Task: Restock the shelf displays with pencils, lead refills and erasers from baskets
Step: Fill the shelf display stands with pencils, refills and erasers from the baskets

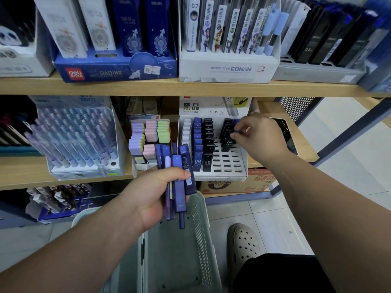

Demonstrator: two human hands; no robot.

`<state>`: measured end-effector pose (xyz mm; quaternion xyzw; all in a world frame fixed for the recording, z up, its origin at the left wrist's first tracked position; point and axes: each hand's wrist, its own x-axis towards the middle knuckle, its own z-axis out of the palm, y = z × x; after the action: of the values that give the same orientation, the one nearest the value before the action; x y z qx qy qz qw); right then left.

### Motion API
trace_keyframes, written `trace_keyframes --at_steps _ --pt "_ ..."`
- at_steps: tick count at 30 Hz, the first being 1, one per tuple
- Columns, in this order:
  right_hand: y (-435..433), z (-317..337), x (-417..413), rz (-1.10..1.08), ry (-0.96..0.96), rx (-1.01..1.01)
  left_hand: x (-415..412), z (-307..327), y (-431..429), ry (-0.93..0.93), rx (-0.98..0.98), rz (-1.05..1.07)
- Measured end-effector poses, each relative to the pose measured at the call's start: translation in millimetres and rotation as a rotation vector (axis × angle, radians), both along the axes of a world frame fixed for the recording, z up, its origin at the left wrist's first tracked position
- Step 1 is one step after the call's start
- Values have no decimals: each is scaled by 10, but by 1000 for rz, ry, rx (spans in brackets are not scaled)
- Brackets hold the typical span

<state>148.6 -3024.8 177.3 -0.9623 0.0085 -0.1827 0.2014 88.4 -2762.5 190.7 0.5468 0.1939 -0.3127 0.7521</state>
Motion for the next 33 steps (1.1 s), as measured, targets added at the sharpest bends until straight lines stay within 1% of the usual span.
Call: trace_keyframes --at_steps 1,2,3,5,7,9,16,19,22,25,27,30,33 --pt "45 41 -1 -13 -25 25 1 -8 -1 -3 0 0" --pt "118 104 -20 -18 -22 89 0 -10 -7 -8 0 -3" --pt "214 175 -52 -10 21 194 -3 -12 -13 -13 0 -7" --pt "453 299 -141 64 219 459 -10 -9 -27 -31 3 -19" --pt "657 341 -233 160 459 647 -20 -7 -46 -60 7 -49" --pt "754 315 -279 228 585 711 -36 -13 -70 -71 4 -79" --pt "660 301 -294 235 766 832 -86 -59 -114 -47 19 -101" --pt "577 322 -324 232 764 890 -84 -55 -113 -44 18 -104" --pt "492 361 -333 210 706 1014 -85 -36 -126 -21 -14 -99" --pt "423 391 -338 205 648 1138 -98 -5 -135 -3 -47 -171" --pt "399 398 -353 212 640 1188 -100 -1 -138 2 -78 -183" --pt "412 386 -377 229 642 1210 -105 -8 -147 -14 -62 -133" --pt "440 364 -375 210 617 1169 -118 -21 -164 -53 -19 -83"
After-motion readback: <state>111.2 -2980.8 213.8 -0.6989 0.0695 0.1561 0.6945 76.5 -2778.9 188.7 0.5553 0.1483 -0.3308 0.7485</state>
